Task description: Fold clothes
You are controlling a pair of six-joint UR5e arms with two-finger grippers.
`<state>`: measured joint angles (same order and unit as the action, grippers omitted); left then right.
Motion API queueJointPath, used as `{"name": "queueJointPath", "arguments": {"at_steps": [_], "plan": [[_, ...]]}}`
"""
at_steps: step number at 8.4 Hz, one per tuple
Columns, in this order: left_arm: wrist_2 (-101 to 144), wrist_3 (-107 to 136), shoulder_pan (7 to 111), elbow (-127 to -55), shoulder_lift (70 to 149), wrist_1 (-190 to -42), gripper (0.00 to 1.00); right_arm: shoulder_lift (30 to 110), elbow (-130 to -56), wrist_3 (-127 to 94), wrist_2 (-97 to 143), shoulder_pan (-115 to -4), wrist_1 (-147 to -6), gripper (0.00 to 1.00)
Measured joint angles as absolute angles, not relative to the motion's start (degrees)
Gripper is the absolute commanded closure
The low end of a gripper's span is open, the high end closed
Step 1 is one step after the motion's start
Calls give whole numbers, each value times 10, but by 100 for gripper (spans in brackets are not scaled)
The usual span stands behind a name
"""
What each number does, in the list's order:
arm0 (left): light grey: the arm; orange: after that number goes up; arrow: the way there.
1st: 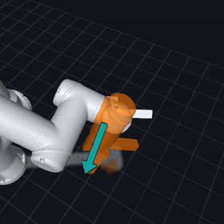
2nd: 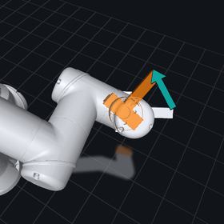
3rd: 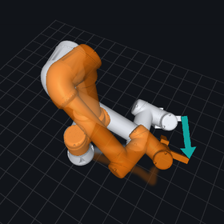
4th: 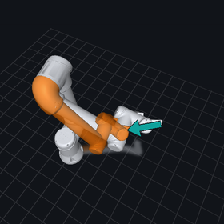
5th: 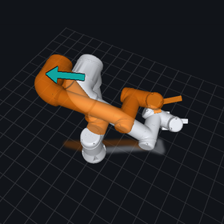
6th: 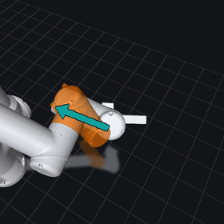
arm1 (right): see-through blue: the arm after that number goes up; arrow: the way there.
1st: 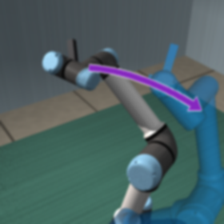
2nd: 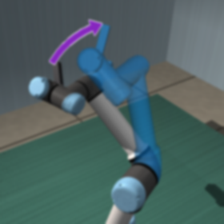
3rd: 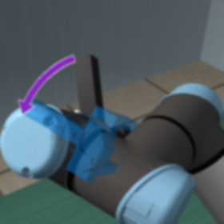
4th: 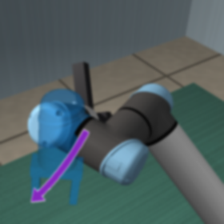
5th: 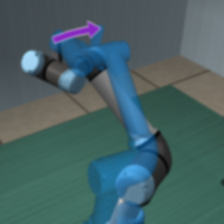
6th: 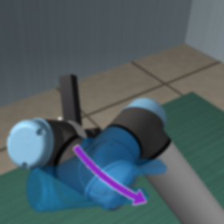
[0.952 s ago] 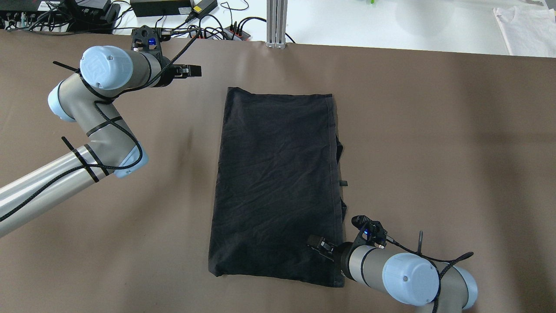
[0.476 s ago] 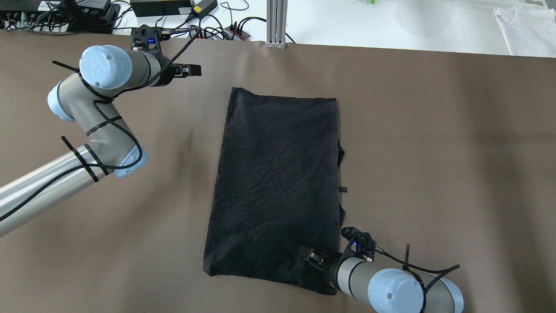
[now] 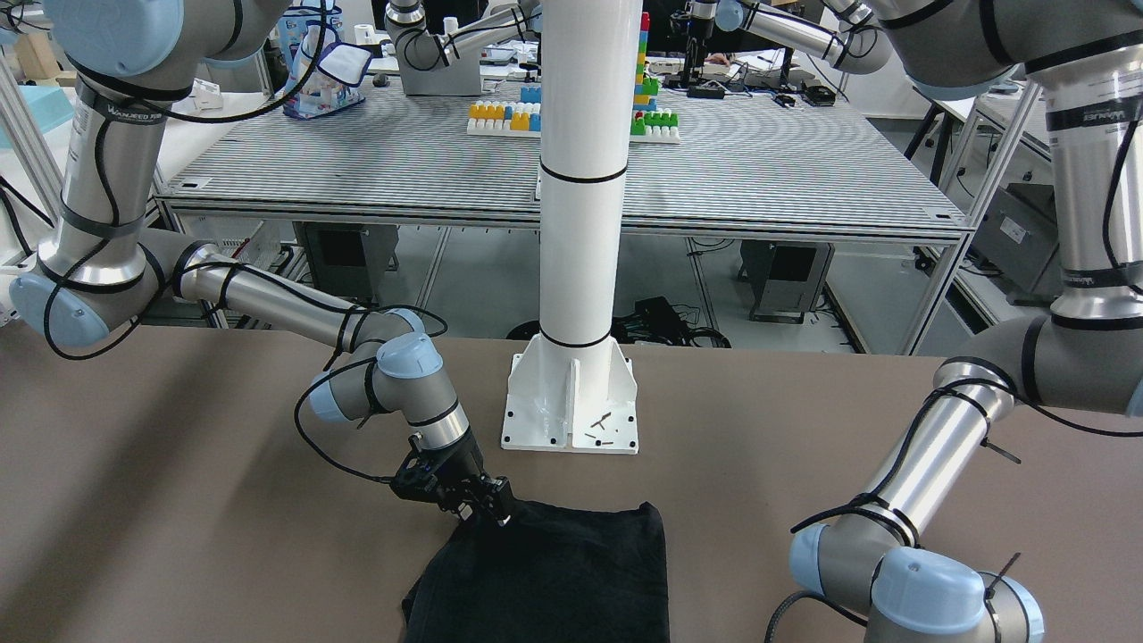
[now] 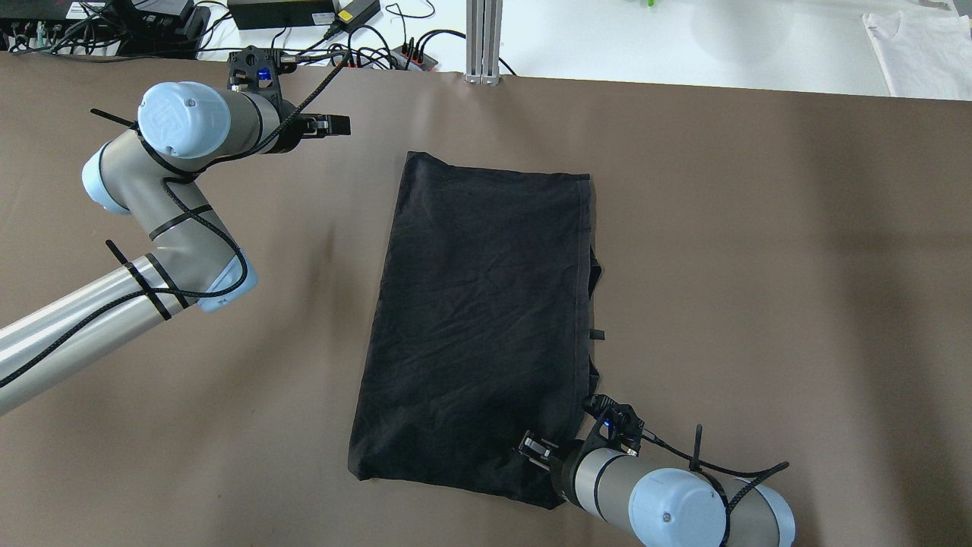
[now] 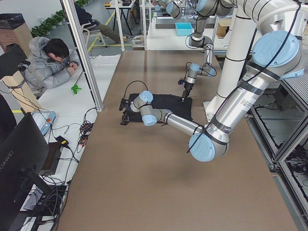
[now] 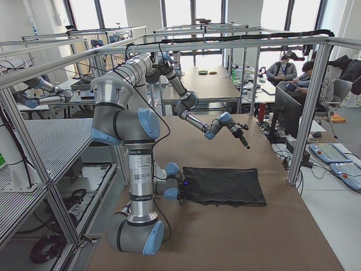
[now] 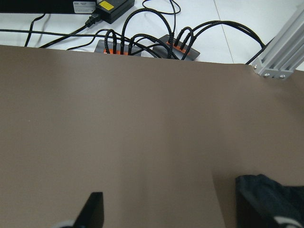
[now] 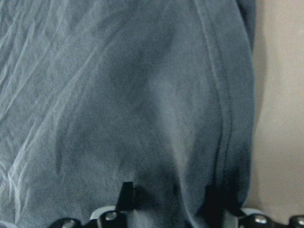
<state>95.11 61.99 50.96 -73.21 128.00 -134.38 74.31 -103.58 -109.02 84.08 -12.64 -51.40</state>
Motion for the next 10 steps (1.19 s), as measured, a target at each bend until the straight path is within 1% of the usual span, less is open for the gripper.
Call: {"name": "queueJointPath", "arguments": {"at_steps": [5,7,8,10], "plan": [[941,627,509,-736,1277,-1345,0,733,-1034,-1096,835,-132,-507,100],[957,657,508,-752,1275,-1345,0,732,-1036,-1095,836,-134,-504,100],[985,710,499,-774,1270,-1346,0,732,-1038,-1093,836,-135,-503,100],[1009,828,449,-860,1226,-1362,0,733,-1044,-1087,837,-136,-503,100]]}}
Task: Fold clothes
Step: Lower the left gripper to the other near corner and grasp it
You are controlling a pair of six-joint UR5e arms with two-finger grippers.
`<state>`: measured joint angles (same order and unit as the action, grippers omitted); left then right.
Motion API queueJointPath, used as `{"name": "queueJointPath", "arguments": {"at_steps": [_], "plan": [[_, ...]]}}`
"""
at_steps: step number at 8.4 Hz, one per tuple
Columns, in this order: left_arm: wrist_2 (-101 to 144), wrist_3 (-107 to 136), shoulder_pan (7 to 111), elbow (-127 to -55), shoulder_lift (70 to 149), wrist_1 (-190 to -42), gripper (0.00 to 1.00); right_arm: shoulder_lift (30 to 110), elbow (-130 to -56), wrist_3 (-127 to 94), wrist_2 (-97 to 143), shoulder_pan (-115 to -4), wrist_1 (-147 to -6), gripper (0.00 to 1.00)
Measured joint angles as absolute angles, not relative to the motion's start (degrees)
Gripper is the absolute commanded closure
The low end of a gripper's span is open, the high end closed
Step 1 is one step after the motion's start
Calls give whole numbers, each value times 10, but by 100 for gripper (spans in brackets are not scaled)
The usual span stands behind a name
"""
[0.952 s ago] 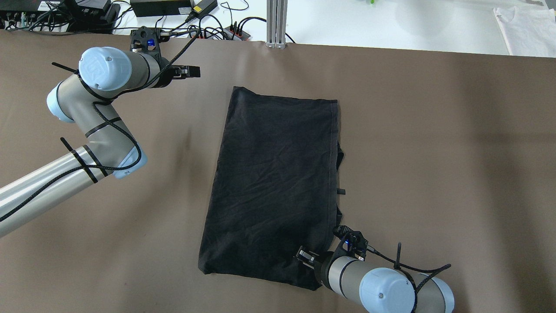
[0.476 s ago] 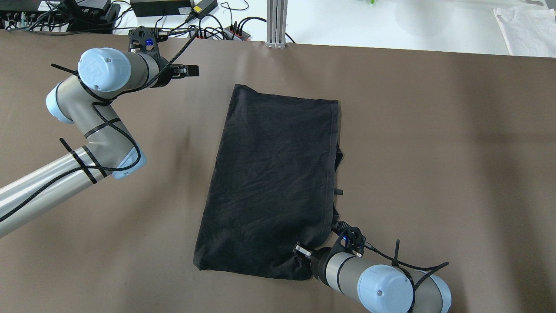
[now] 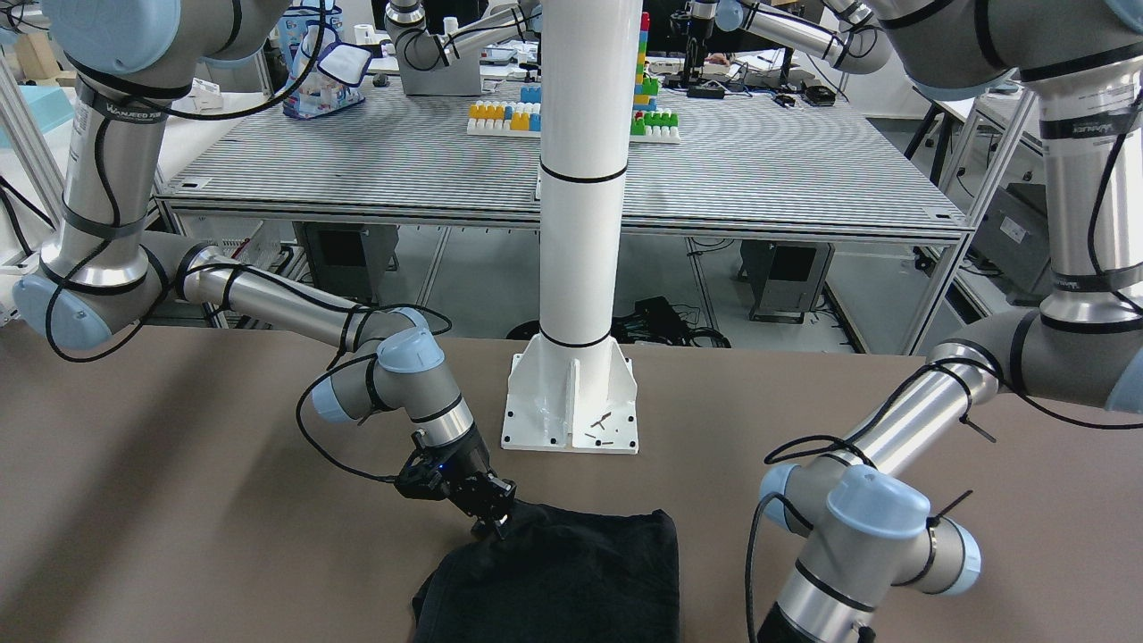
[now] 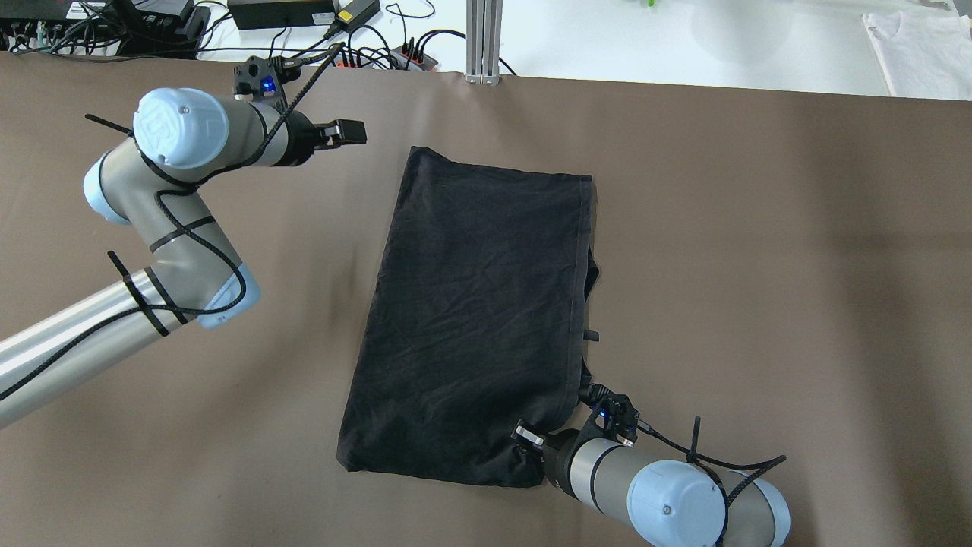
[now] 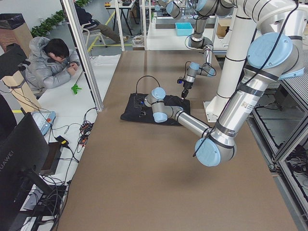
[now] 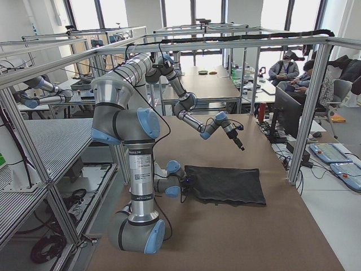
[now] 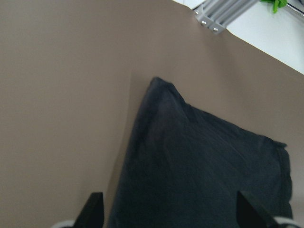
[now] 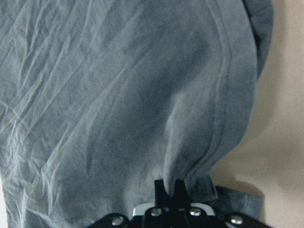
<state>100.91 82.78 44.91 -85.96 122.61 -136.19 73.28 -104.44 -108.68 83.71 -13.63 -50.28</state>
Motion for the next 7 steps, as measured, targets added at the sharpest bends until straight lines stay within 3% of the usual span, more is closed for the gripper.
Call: {"name": "queueJointPath", "arguments": {"at_steps": [4,7], "plan": [[887,951,289,-1040,1092,-1366,0,736,-1053,-1083,840,-137,-503,100],[791,998,183,-1079,1038,-1367,0,737,-1059,-1080,837,-136,-503,100]]}}
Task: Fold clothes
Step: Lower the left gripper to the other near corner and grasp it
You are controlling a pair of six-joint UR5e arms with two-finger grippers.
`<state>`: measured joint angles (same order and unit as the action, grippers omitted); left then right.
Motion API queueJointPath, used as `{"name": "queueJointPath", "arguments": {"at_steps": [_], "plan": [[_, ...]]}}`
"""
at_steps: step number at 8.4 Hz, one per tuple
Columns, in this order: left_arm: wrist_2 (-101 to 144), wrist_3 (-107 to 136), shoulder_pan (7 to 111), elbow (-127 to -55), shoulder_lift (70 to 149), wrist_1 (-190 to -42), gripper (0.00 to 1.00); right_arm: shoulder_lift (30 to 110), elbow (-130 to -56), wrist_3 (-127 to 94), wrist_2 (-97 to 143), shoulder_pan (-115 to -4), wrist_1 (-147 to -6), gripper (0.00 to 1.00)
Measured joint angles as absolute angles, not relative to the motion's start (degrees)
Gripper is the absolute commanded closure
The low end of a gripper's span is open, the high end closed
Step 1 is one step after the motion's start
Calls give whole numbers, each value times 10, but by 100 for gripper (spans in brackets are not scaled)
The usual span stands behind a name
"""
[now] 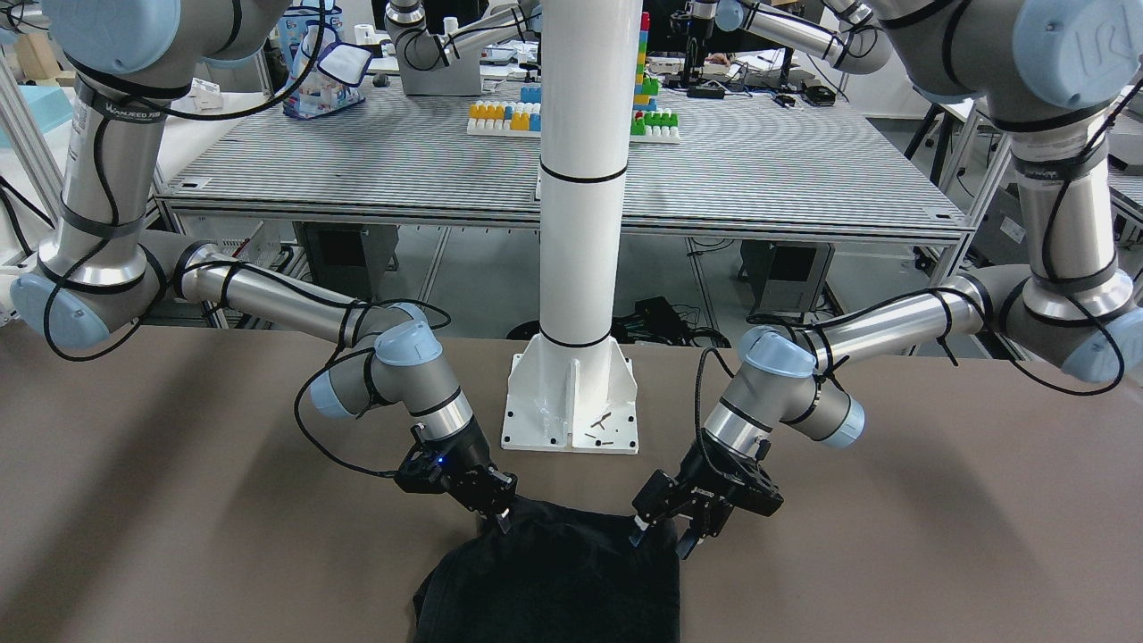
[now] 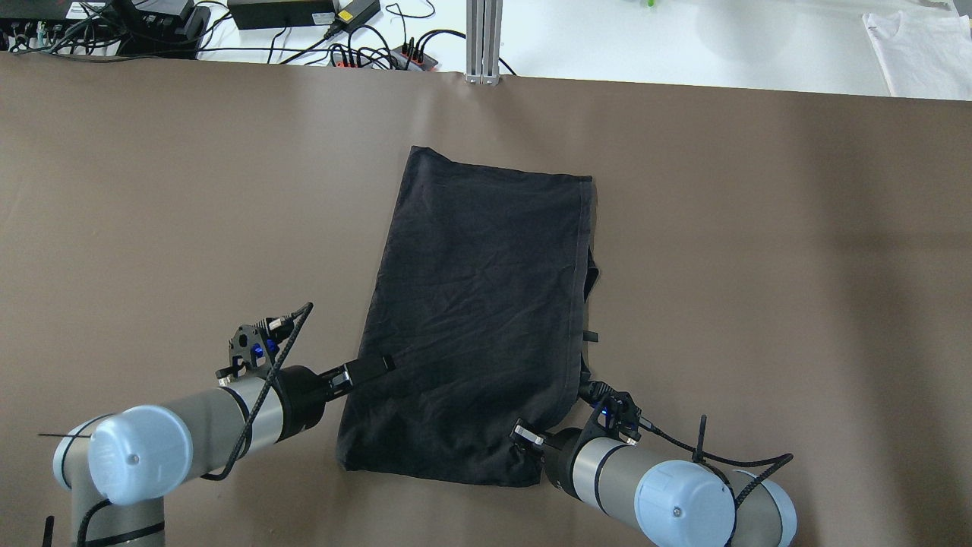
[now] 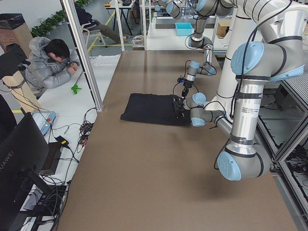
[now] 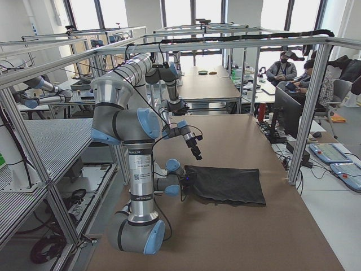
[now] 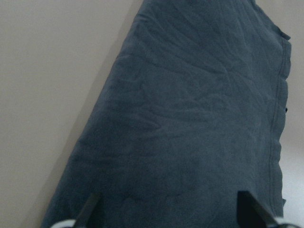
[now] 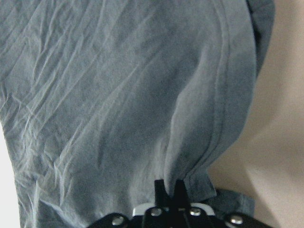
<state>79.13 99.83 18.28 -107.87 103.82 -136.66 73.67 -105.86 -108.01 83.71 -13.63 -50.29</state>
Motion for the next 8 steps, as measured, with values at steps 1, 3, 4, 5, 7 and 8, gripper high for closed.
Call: {"name": "queueJointPath", "arguments": {"at_steps": [1,3,4,5,7,8], "plan": [[775,1008,164,-1080,1030,-1367,0,737,-1060,-1073,836,-136,-503,100],[757,1015,137,-1080,1013,-1366,0,737,-1064,-1062,836,-137,-503,100],[753,1016,127,-1080,1005,-1367,0,737,-1065,-1061,836,-137,-503,100],[751,1017,118,-1079,1001,-1367,0,737,-1065,-1060,836,-137,-503,100],[739,1017,99,-1074,999,-1366,0,737,-1065,-1059,835,-139,-503,100],[733,1017,92,-1069,999,-1366,0,737,-1065,-1057,835,-140,-503,100]]}}
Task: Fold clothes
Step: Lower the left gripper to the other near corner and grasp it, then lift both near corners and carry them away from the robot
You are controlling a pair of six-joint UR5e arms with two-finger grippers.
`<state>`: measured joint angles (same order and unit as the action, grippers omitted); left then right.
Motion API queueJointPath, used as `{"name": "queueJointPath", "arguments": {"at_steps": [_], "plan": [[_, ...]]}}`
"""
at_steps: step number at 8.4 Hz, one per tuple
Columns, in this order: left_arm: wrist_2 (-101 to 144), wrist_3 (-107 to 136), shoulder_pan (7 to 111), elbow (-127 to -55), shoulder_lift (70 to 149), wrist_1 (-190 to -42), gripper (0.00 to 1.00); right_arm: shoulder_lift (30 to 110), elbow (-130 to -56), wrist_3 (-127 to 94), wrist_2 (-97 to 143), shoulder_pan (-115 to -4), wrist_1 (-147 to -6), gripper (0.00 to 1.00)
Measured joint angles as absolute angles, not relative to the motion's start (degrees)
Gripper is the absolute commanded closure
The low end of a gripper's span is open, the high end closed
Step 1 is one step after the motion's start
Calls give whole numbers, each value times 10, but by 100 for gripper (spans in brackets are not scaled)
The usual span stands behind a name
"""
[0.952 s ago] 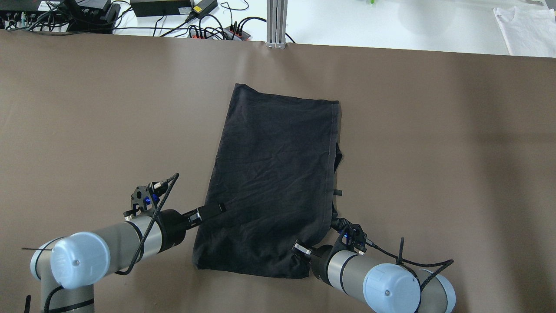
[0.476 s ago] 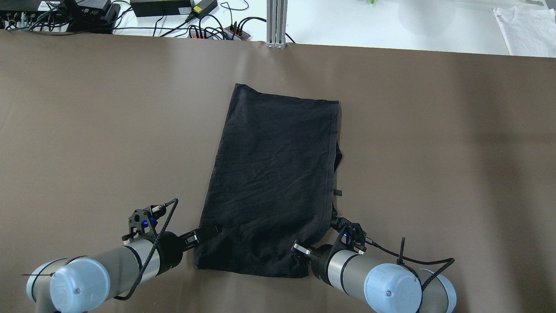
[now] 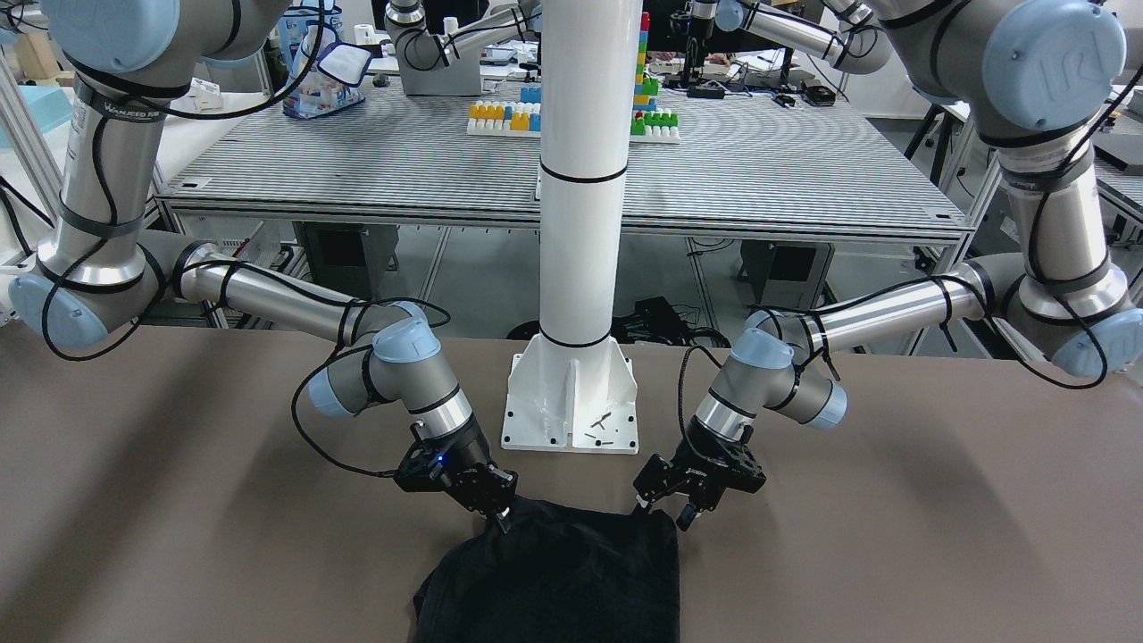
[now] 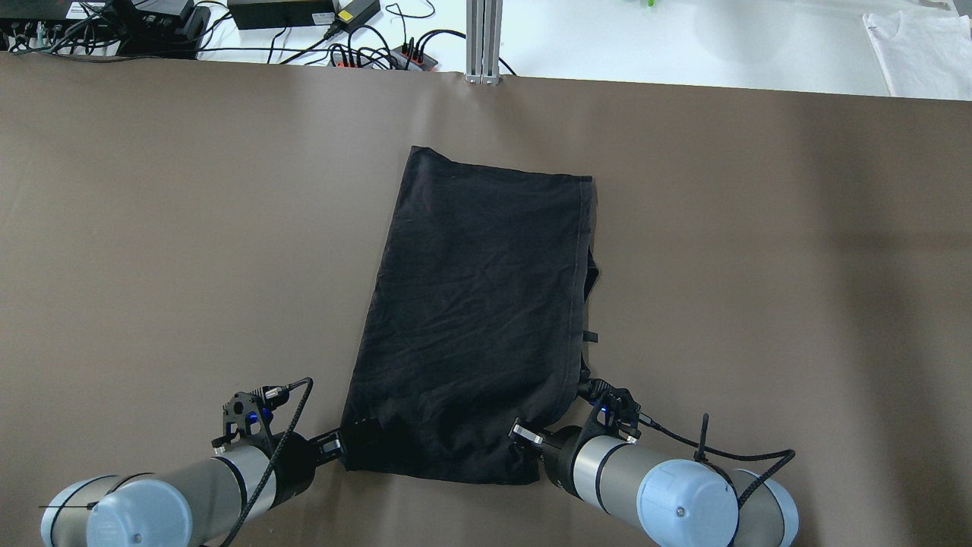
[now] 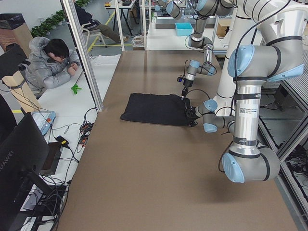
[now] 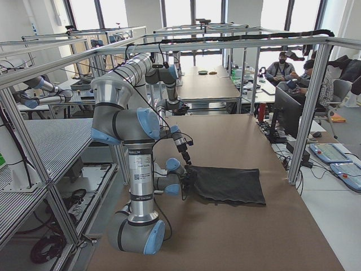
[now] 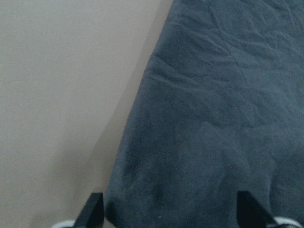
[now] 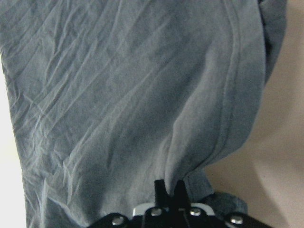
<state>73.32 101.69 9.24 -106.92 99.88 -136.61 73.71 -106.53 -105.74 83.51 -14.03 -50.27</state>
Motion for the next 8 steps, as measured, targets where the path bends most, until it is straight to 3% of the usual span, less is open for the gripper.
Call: {"name": "queueJointPath", "arguments": {"at_steps": [1,2,4,8], "plan": [[730,1017,89,-1062,1000,-1366,1,737,-1066,-1055,835,-141,-503,100],[729,1017,88,-1056,1001,-1366,24,737,-1066,-1054,835,-141,-503,100],[728,1016,87,-1052,1001,-1366,100,736,-1066,-1053,835,-141,-503,100],[730,1010,87,-1056,1000,-1367,100,736,-1069,-1053,835,-141,-503,100]]}}
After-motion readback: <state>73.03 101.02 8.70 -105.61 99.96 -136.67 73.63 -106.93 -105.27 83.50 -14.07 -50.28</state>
